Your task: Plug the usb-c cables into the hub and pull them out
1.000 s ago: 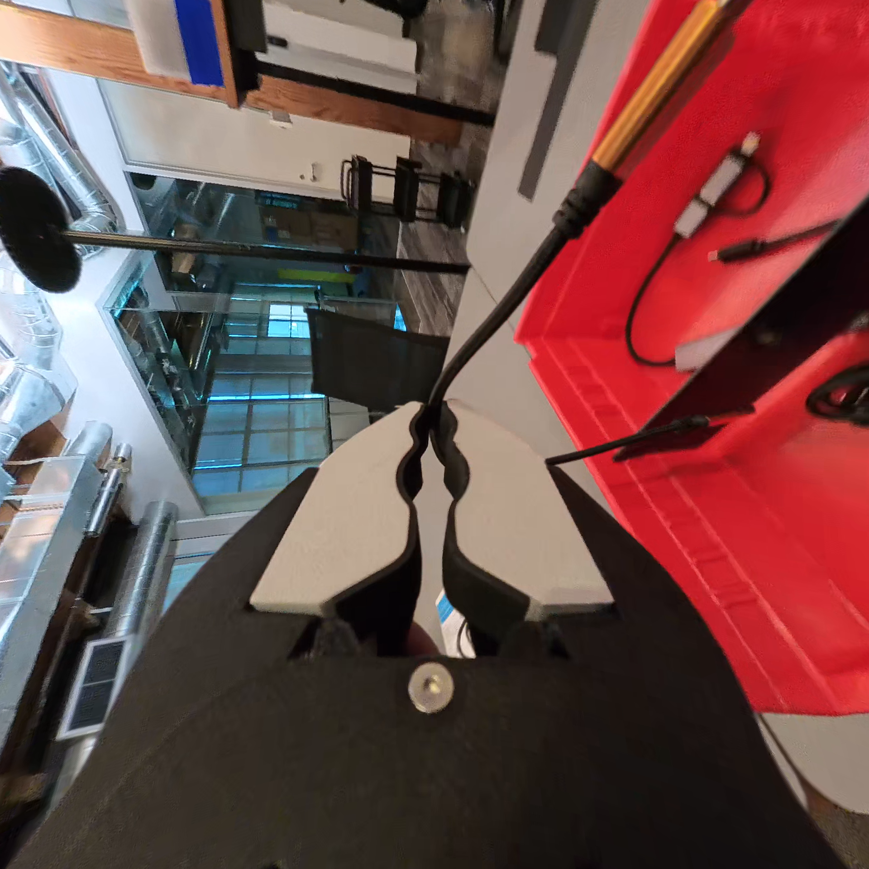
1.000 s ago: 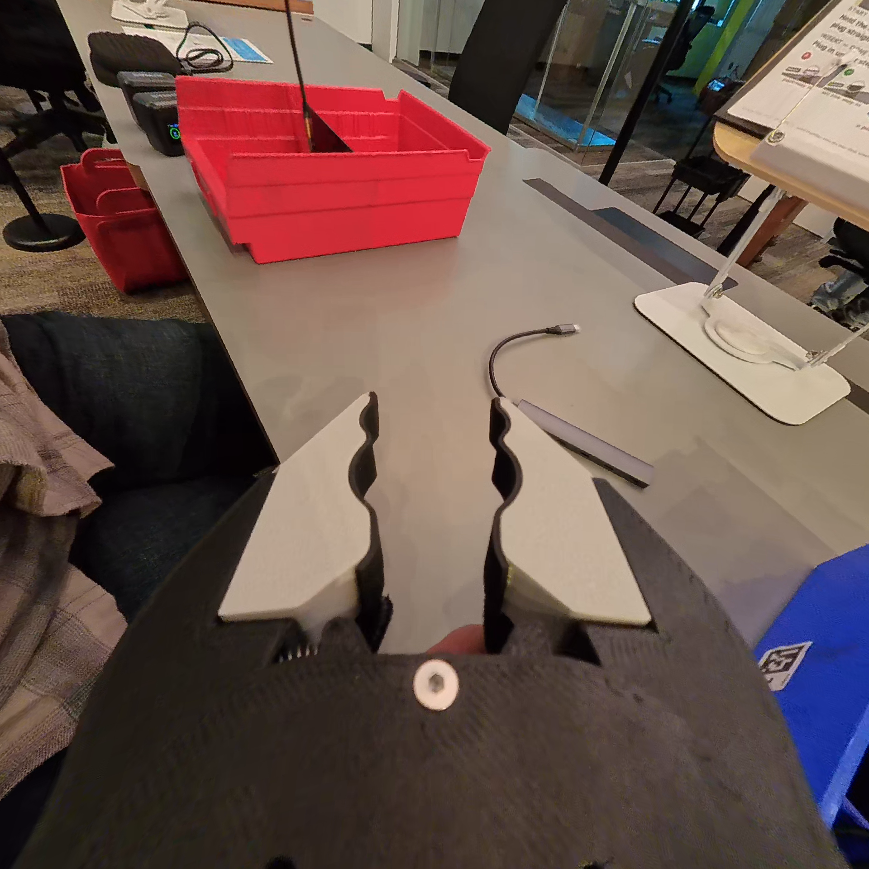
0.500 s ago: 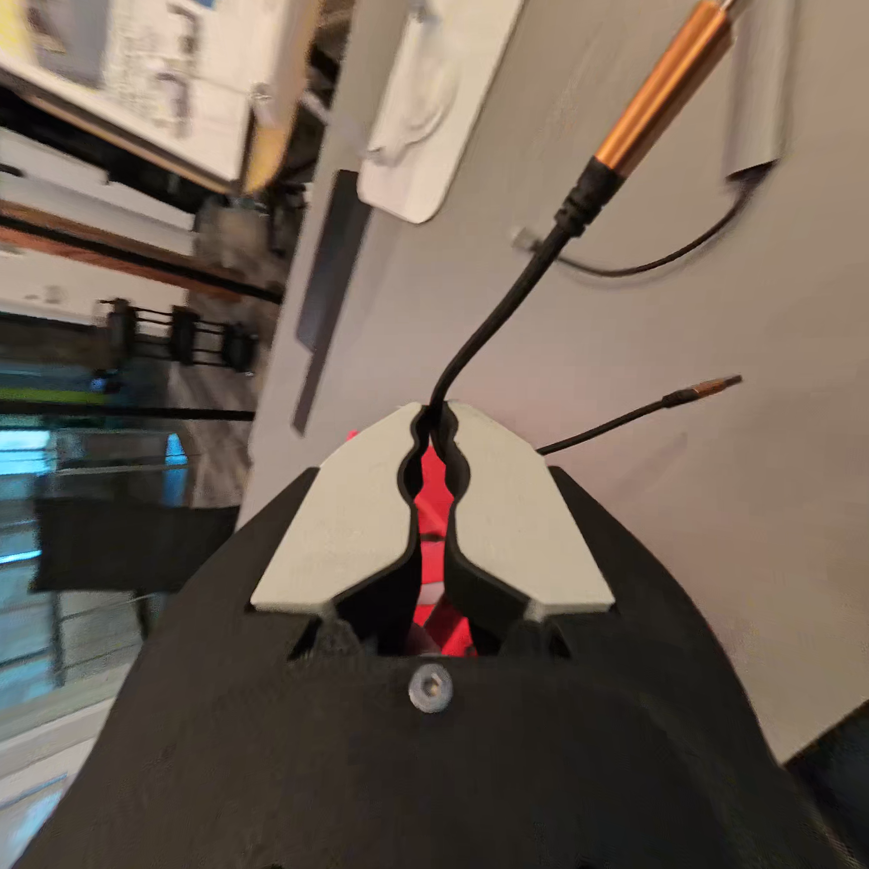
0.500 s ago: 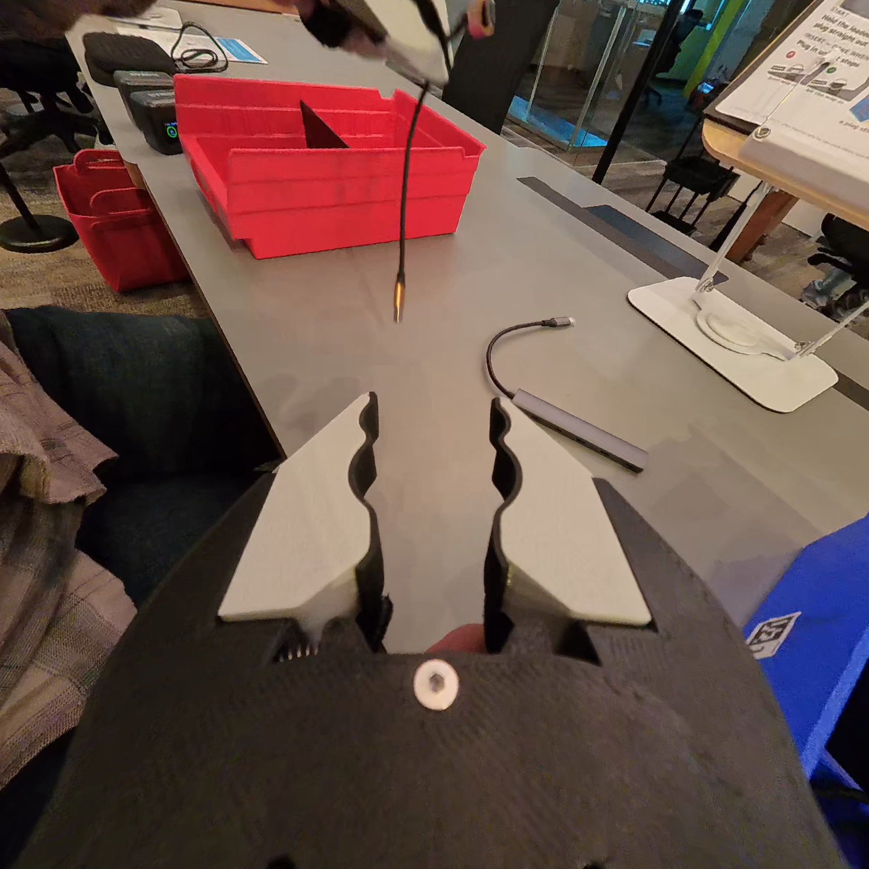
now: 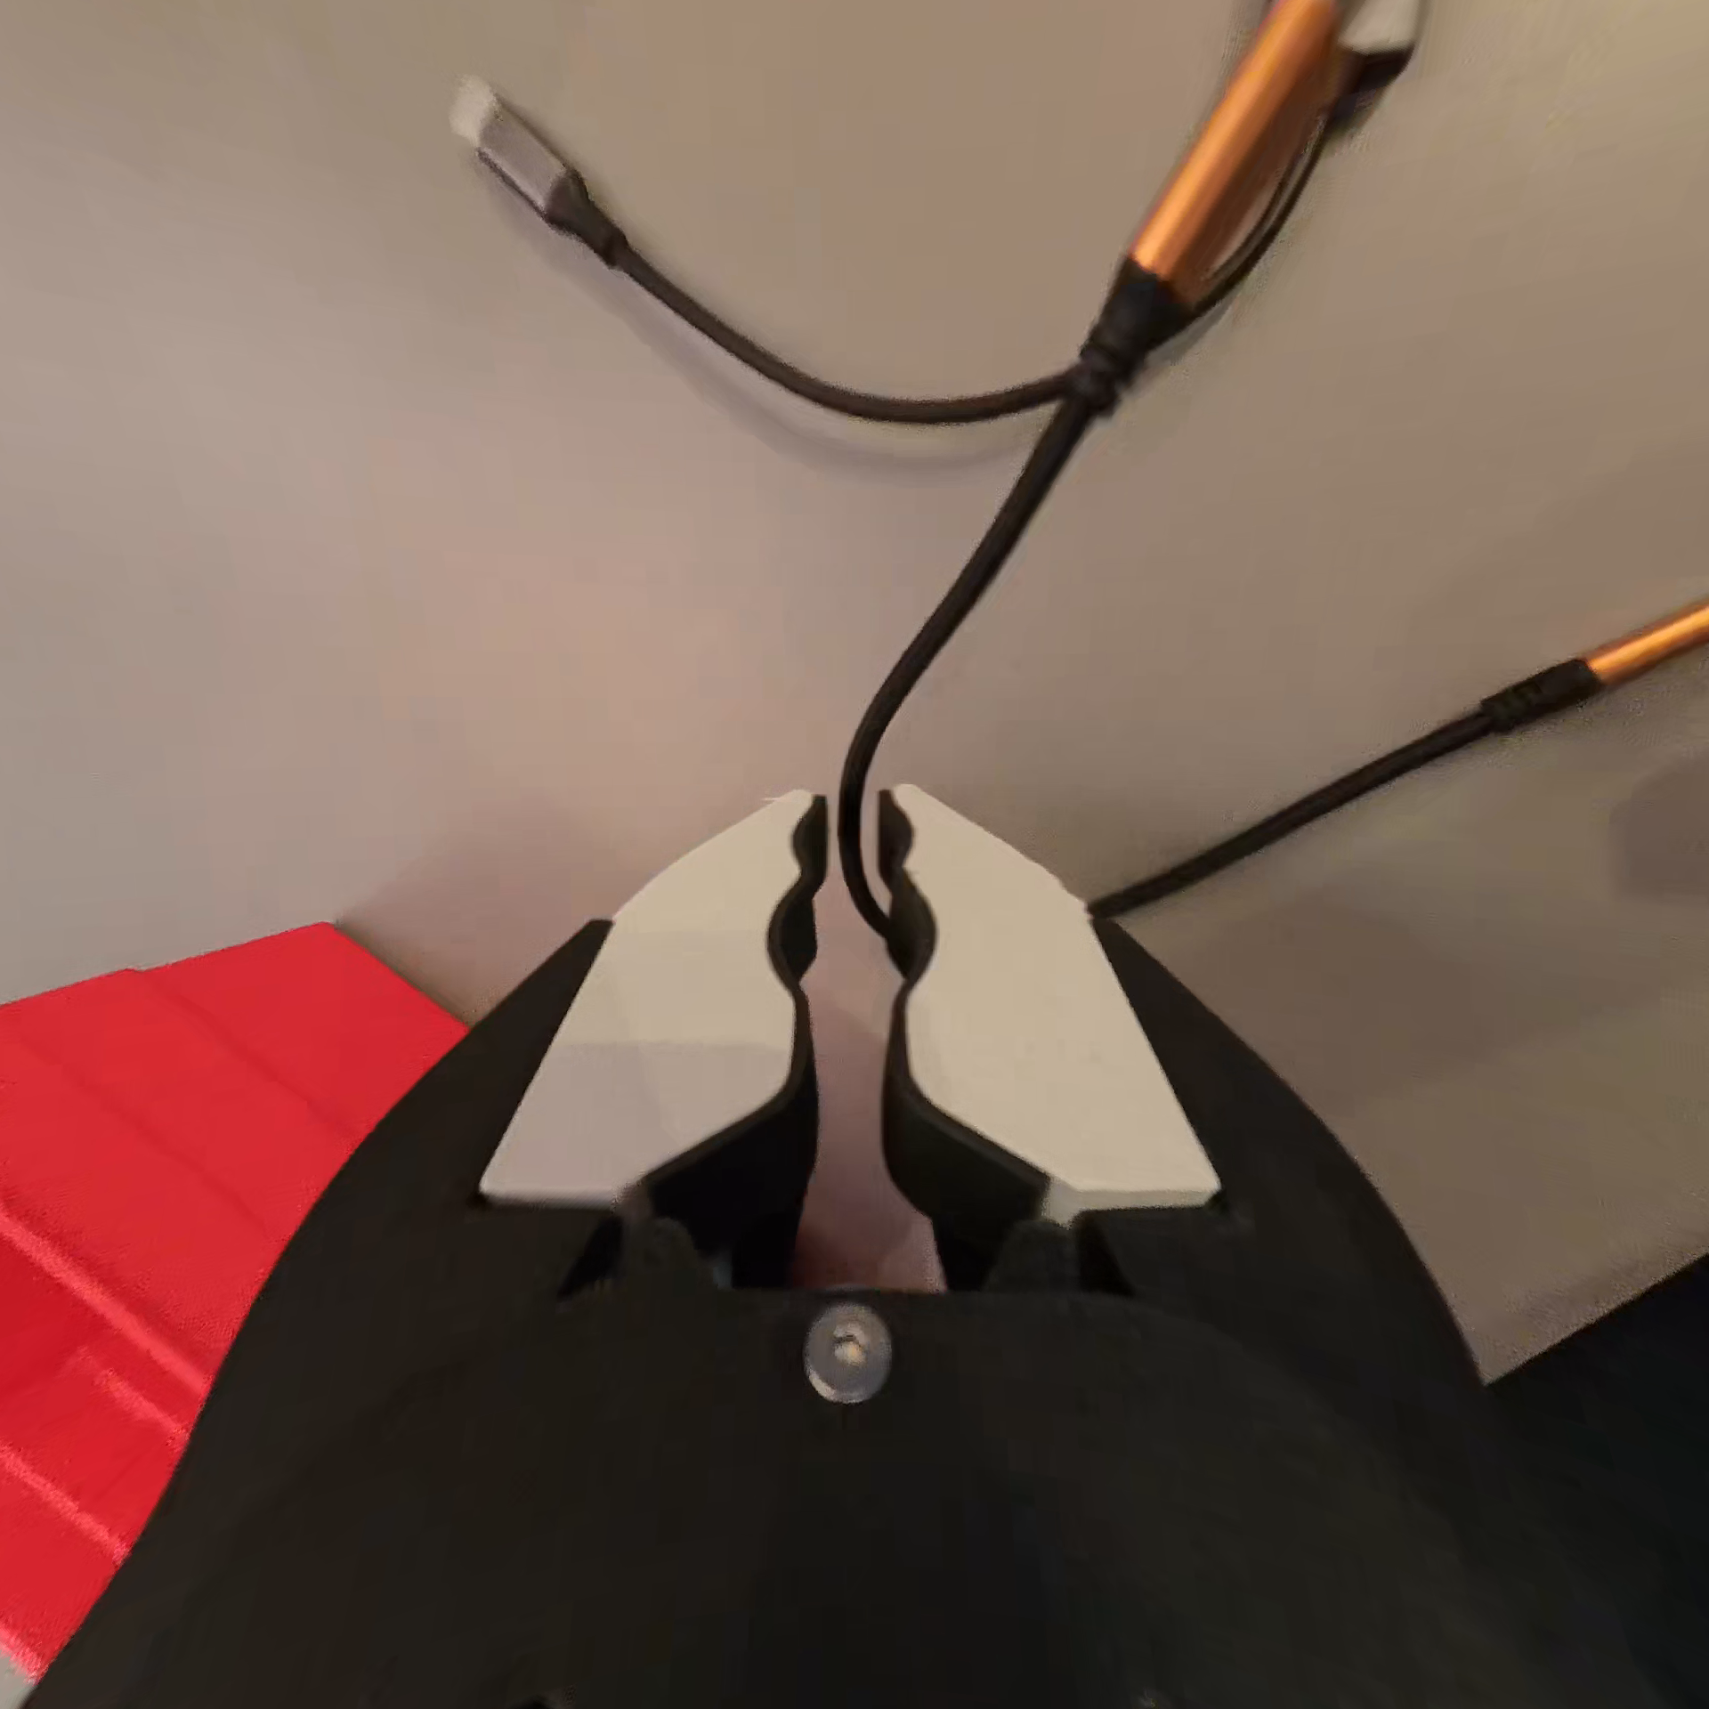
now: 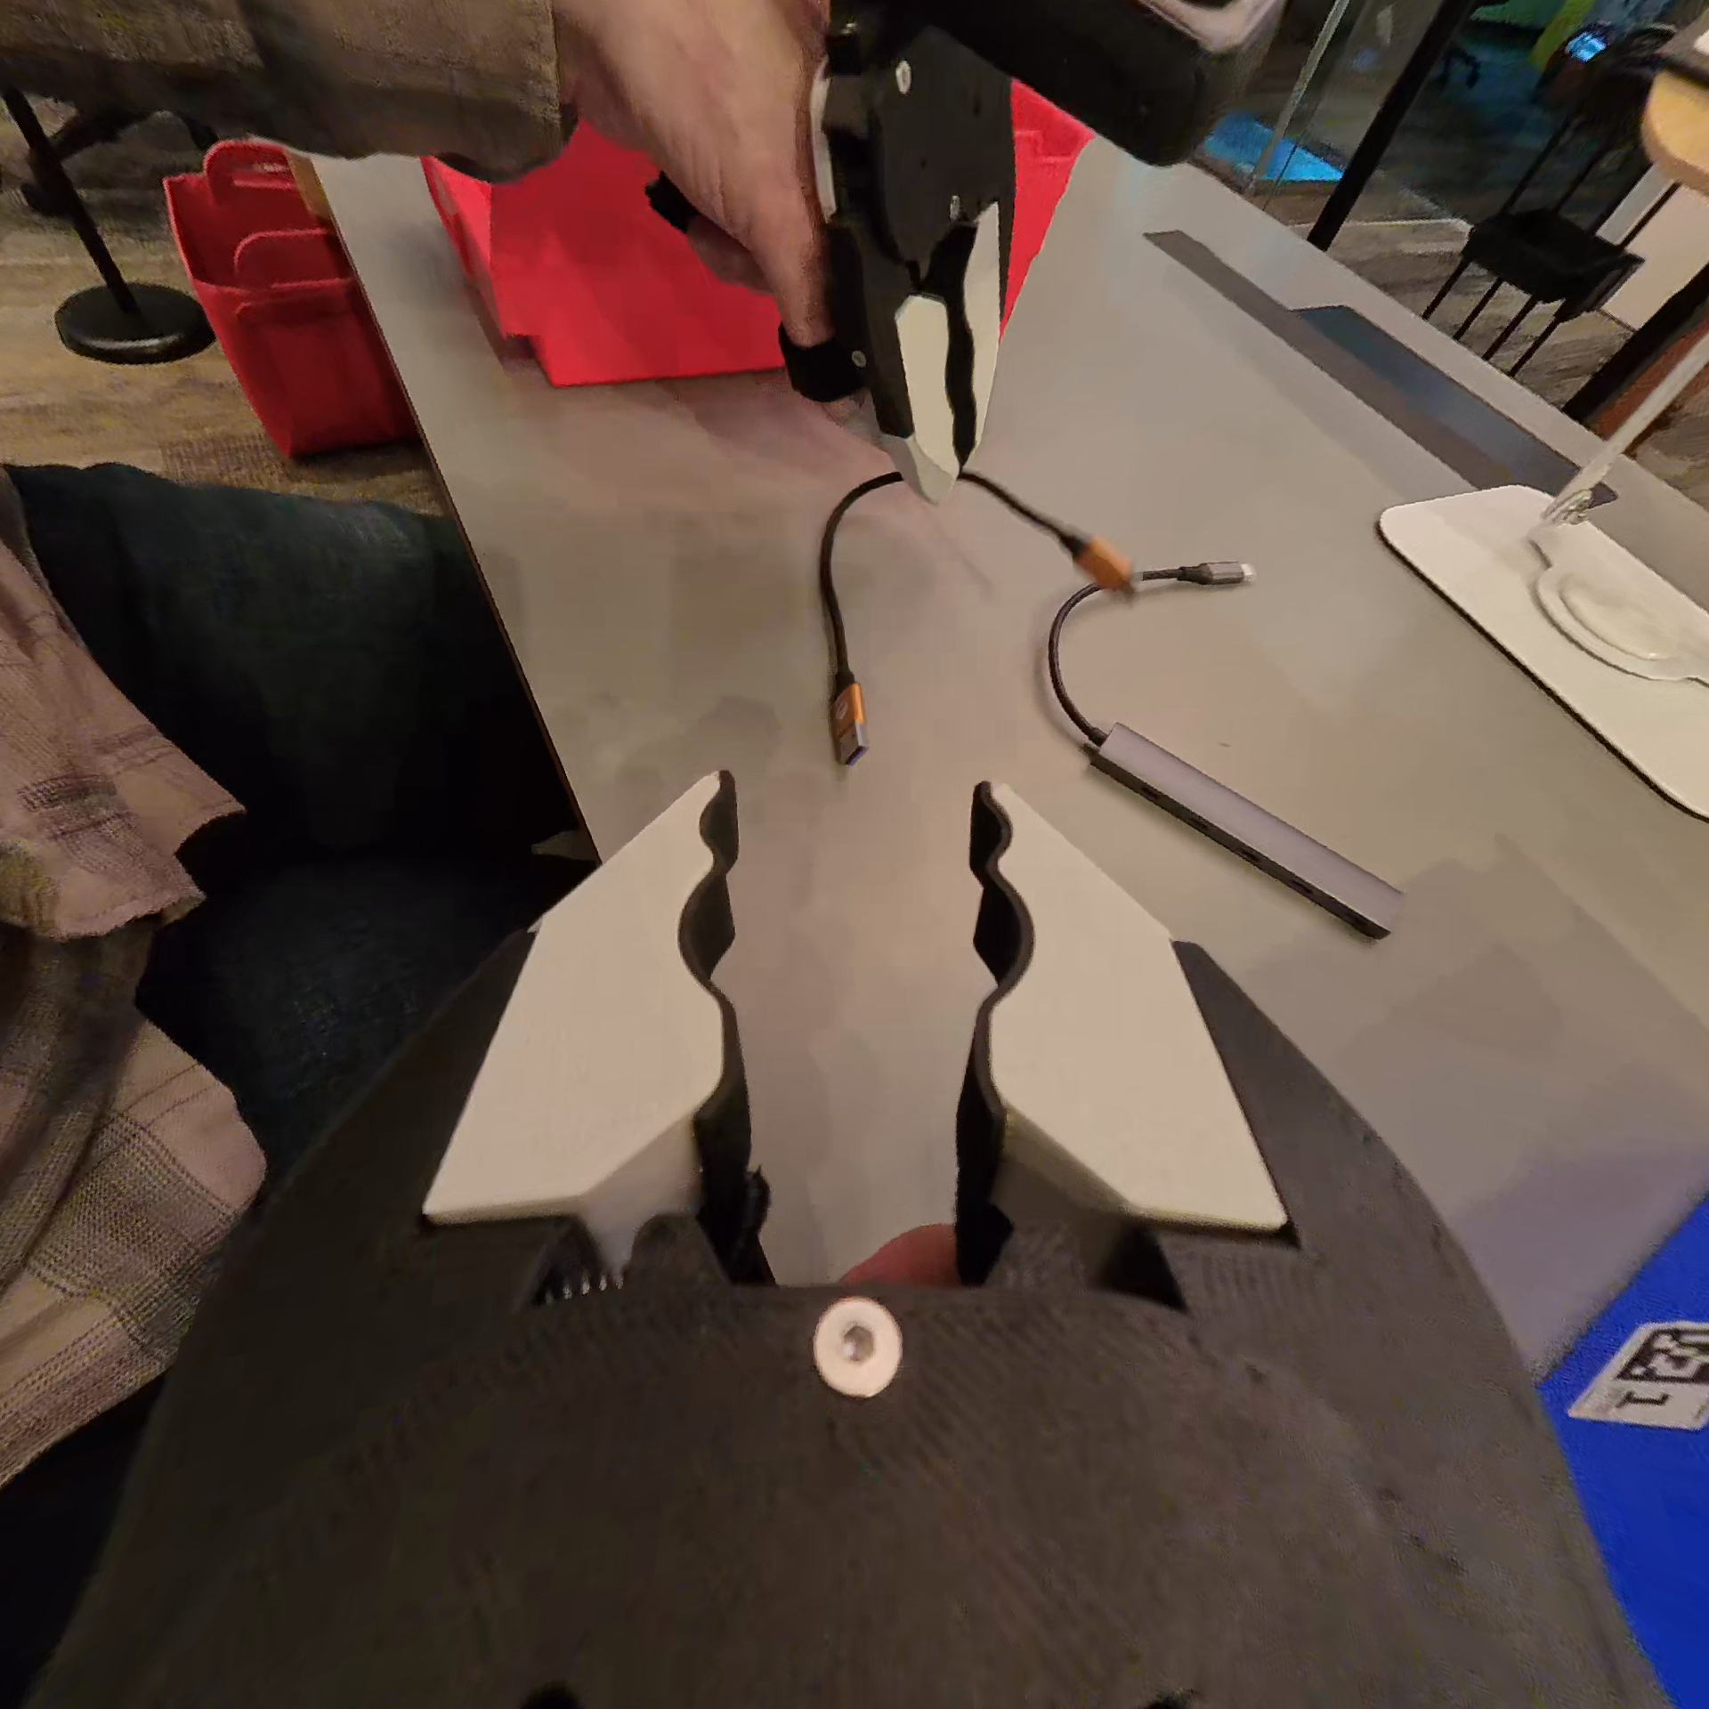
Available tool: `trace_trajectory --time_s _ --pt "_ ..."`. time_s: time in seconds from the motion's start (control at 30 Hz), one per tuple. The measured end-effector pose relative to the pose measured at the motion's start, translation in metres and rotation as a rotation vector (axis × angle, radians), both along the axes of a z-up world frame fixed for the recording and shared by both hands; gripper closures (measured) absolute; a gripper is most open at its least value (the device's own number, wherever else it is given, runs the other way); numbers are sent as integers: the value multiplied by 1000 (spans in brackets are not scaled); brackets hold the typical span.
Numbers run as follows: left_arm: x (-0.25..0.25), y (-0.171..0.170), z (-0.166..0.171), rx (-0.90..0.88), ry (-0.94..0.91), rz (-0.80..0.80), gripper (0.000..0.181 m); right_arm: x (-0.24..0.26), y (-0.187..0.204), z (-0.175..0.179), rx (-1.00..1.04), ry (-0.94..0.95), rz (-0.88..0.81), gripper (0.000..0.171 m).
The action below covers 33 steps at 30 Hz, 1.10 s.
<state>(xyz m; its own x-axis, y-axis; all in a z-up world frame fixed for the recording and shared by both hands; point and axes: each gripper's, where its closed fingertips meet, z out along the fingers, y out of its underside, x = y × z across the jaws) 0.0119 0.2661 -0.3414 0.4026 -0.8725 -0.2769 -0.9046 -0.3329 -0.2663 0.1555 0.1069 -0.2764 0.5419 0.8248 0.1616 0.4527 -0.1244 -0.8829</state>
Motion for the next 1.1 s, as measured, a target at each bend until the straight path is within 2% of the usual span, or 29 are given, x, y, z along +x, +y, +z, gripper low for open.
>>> trace_trajectory --time_s 0.1,0.23,0.43,0.6,0.77,0.97,1.1 --pt "-7 1 -5 -4 -2 21 157 -4 -1 -5 -3 -29 9 122" --pt "-13 2 5 21 -51 39 145 -4 1 -12 -21 -43 6 121" --pt "-4 -10 17 104 -62 -59 147 -4 5 -19 -25 -77 0 121" --pt "33 -23 21 146 -98 -206 146 -4 2 -21 -27 -77 1 121" --pt "57 -32 25 135 -135 -289 144 2 0 -24 -30 -73 -6 121" --pt "52 -58 7 77 -67 -447 145 0 3 -27 -33 -68 9 125" --pt "46 -73 -7 36 -58 -483 146 -12 8 -31 -26 -90 43 127"
